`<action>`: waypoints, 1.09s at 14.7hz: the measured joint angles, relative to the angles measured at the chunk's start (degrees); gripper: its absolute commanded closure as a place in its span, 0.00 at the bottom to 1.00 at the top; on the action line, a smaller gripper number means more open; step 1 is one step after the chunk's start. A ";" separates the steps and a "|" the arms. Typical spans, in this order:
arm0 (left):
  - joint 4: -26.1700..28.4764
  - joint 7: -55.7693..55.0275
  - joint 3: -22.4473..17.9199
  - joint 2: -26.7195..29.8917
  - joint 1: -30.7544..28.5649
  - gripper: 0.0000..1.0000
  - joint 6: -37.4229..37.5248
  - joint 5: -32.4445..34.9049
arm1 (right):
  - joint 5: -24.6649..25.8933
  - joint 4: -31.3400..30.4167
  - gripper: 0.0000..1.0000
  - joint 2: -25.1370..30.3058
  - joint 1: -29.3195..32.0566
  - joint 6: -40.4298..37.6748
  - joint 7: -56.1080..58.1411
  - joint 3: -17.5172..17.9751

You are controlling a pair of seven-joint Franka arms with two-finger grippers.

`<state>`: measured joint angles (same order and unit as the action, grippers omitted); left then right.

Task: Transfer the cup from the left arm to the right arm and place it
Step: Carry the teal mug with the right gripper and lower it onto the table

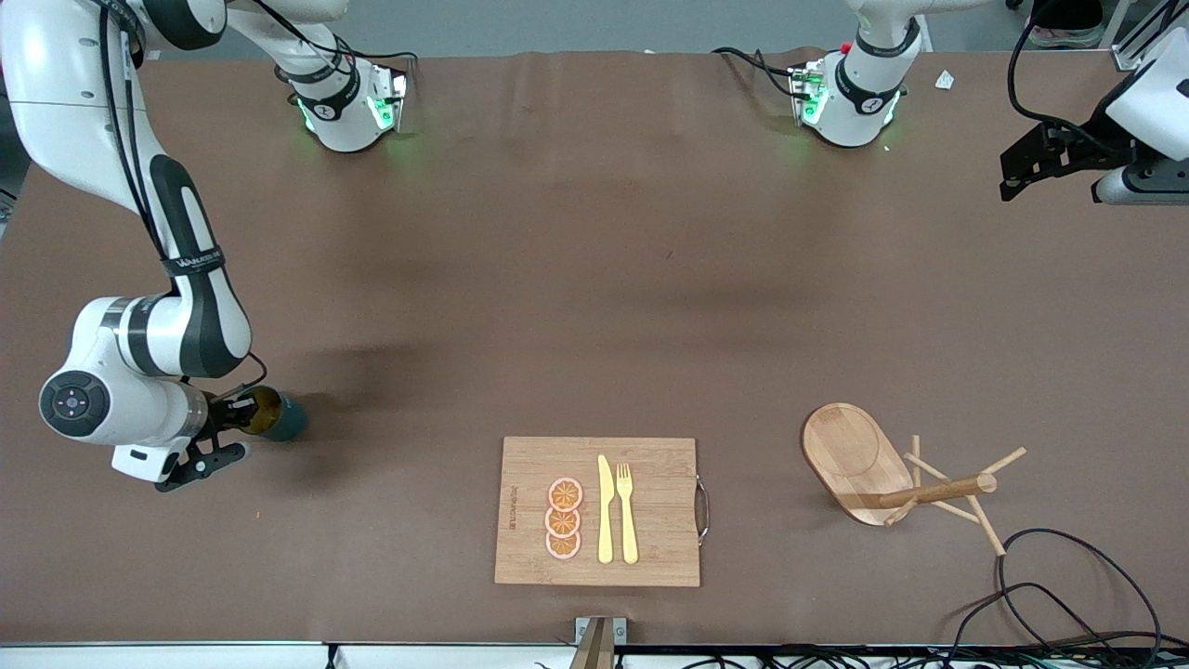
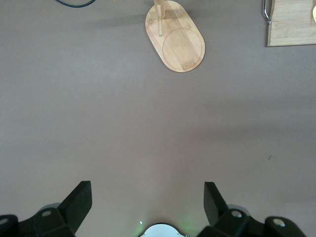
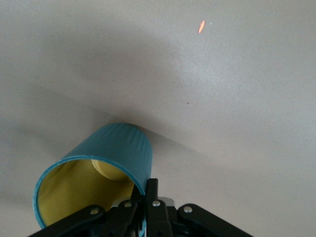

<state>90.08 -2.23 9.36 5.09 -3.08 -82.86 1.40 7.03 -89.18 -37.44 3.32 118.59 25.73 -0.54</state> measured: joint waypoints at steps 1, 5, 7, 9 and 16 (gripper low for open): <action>0.00 -0.10 0.00 0.00 0.00 0.00 0.00 0.00 | -0.13 -0.01 0.83 -0.05 0.17 0.00 0.00 0.05; 0.00 -0.13 -0.03 0.00 -0.06 0.00 0.00 0.00 | -1.55 0.02 0.48 -0.06 0.35 0.03 -0.01 0.10; 0.00 -0.13 -0.03 0.00 -0.06 0.00 0.00 0.00 | -1.66 0.10 0.36 -0.06 0.36 0.04 -0.04 0.12; 0.00 -0.13 -0.05 0.00 -0.14 0.00 0.00 0.00 | -1.67 0.38 0.22 -0.04 0.36 0.05 -0.08 0.26; -0.04 -0.13 -0.11 0.00 -0.08 0.00 -0.03 0.00 | -1.69 6.58 0.00 4.66 0.15 -2.02 -2.21 0.92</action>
<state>90.04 -2.37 9.25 5.09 -3.16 -82.89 1.40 5.33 -82.60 -32.78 3.47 116.57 23.52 0.37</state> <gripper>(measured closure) 0.000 0.000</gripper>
